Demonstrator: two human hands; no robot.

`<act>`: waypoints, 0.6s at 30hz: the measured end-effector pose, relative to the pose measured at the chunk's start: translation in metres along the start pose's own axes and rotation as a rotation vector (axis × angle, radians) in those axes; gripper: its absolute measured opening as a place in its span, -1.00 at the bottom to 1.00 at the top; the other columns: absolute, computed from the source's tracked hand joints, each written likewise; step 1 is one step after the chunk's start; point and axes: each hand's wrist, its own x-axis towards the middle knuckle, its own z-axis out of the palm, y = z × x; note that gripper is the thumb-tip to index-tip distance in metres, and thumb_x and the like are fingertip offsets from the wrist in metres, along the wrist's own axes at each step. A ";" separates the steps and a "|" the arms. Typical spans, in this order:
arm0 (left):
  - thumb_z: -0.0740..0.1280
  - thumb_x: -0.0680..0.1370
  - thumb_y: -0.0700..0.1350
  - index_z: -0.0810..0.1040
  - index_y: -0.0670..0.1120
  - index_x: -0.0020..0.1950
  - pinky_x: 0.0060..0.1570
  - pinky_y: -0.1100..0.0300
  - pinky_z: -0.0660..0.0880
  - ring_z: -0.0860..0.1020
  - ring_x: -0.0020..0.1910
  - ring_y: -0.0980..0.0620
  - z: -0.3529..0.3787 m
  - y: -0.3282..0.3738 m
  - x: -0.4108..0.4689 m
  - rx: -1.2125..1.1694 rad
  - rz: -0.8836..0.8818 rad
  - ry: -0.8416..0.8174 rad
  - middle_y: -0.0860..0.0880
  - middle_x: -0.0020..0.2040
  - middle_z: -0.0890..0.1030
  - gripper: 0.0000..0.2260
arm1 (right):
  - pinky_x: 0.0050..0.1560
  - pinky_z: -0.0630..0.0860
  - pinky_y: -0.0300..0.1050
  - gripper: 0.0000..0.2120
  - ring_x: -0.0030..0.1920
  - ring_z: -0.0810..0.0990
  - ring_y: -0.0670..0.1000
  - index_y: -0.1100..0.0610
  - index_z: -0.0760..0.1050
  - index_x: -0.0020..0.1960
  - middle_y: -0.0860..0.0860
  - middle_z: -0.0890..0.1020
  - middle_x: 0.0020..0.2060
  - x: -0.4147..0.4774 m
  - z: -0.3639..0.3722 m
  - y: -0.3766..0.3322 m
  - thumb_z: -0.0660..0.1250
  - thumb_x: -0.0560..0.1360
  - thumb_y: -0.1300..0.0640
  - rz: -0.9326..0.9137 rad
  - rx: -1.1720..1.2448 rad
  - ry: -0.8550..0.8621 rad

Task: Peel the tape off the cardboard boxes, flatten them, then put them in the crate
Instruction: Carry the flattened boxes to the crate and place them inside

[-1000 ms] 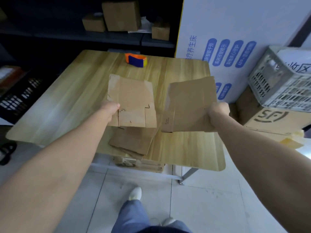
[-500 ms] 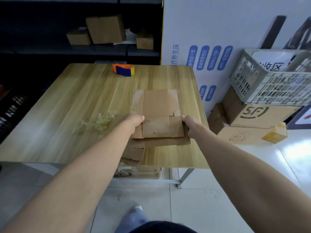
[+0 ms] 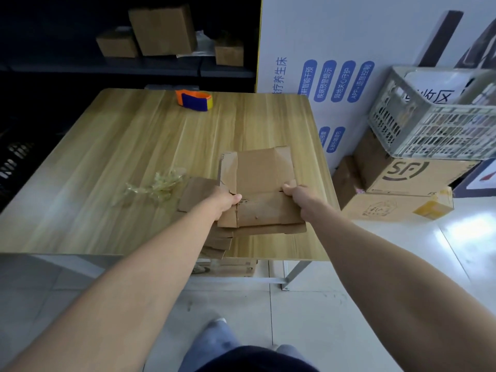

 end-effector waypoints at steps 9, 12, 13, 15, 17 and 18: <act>0.37 0.52 -0.01 0.37 -0.27 0.38 0.28 0.01 0.39 0.41 0.31 -0.19 -0.061 -0.062 0.041 0.476 -0.117 0.188 -0.21 0.36 0.42 -0.47 | -0.15 0.32 -0.08 -0.62 -0.27 0.40 -0.01 0.19 0.45 0.23 -0.02 0.44 -0.26 0.022 -0.020 0.000 0.35 0.49 0.01 -0.048 -0.071 0.282; 0.41 0.48 0.06 0.37 -0.26 0.38 0.32 0.00 0.35 0.38 0.33 -0.19 -0.060 -0.075 0.055 0.491 -0.151 0.108 -0.22 0.37 0.40 -0.40 | -0.13 0.33 -0.07 -0.63 -0.26 0.39 0.00 0.19 0.45 0.20 0.01 0.46 -0.22 0.033 -0.022 0.007 0.32 0.50 -0.02 -0.028 -0.137 0.320; 0.42 0.45 0.11 0.36 -0.25 0.39 0.34 0.00 0.33 0.35 0.35 -0.19 -0.059 -0.077 0.058 0.520 -0.165 0.119 -0.22 0.38 0.38 -0.35 | -0.14 0.34 -0.06 -0.65 -0.26 0.41 0.01 0.19 0.45 0.17 0.05 0.51 -0.17 0.036 -0.021 0.010 0.32 0.50 -0.01 -0.020 -0.143 0.315; 0.45 0.40 0.18 0.35 -0.21 0.39 0.33 0.01 0.33 0.33 0.35 -0.18 -0.059 -0.078 0.065 0.620 -0.190 0.162 -0.20 0.37 0.37 -0.28 | -0.14 0.36 -0.07 -0.65 -0.20 0.46 0.04 0.20 0.46 0.17 0.10 0.56 -0.07 0.041 -0.017 0.017 0.31 0.50 -0.01 -0.011 -0.159 0.288; 0.44 0.39 0.20 0.27 -0.21 0.44 0.33 0.01 0.32 0.28 0.37 -0.18 -0.061 -0.078 0.070 0.721 -0.209 0.158 -0.16 0.42 0.30 -0.21 | -0.10 0.35 -0.06 -0.58 -0.12 0.45 0.08 0.21 0.44 0.22 0.07 0.51 -0.12 0.042 -0.012 0.022 0.32 0.49 -0.04 0.012 -0.160 0.305; 0.42 0.40 0.21 0.20 -0.21 0.48 0.34 0.01 0.30 0.25 0.39 -0.18 -0.061 -0.078 0.071 0.760 -0.217 0.145 -0.15 0.47 0.22 -0.17 | -0.08 0.35 -0.05 -0.56 -0.10 0.45 0.09 0.21 0.43 0.24 0.06 0.49 -0.10 0.042 -0.011 0.023 0.33 0.48 -0.04 0.022 -0.149 0.314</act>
